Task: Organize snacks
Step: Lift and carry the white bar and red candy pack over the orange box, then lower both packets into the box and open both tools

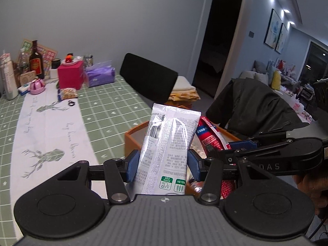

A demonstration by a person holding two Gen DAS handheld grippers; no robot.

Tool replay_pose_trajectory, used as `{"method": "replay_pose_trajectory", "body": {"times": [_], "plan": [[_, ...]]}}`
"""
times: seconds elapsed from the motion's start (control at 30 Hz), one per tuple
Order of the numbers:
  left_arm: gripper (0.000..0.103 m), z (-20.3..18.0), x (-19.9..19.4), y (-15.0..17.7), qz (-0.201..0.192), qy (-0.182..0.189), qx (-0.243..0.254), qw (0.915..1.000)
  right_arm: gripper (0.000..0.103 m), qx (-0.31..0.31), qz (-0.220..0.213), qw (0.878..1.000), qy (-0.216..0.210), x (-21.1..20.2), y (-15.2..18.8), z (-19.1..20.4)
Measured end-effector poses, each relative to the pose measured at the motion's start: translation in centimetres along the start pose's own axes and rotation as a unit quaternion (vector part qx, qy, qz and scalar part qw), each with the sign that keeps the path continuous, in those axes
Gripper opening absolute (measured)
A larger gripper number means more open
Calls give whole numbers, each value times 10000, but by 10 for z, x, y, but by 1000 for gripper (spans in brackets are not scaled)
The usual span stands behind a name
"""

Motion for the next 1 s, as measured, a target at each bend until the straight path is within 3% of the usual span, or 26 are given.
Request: {"method": "replay_pose_trajectory", "body": {"times": [0.47, 0.67, 0.87, 1.0], "plan": [[58, -56, 49, -5, 57, 333, 155, 9993, 30, 785, -298, 9949, 564, -17, 4, -72], [58, -59, 79, -7, 86, 383, 42, 9992, 30, 1099, -276, 9909, 722, 7, 4, -92], [58, -53, 109, -7, 225, 160, 265, 9993, 29, 1331, -105, 9876, 830, 42, -1, -103], [57, -37, 128, -4, 342, 246, -26, 9991, 29, 1516, 55, 9853, 780, 61, -1, -110]]}}
Point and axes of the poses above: each gripper's, at about its wrist camera, not at the fingertips, and x roughly the way its jaws point, z to its left, y to its underside, the point moved 5 cm from there along x, roughly the way its jaws point, and after that the axes turned 1 degree about -y, right-handed, at the moved point
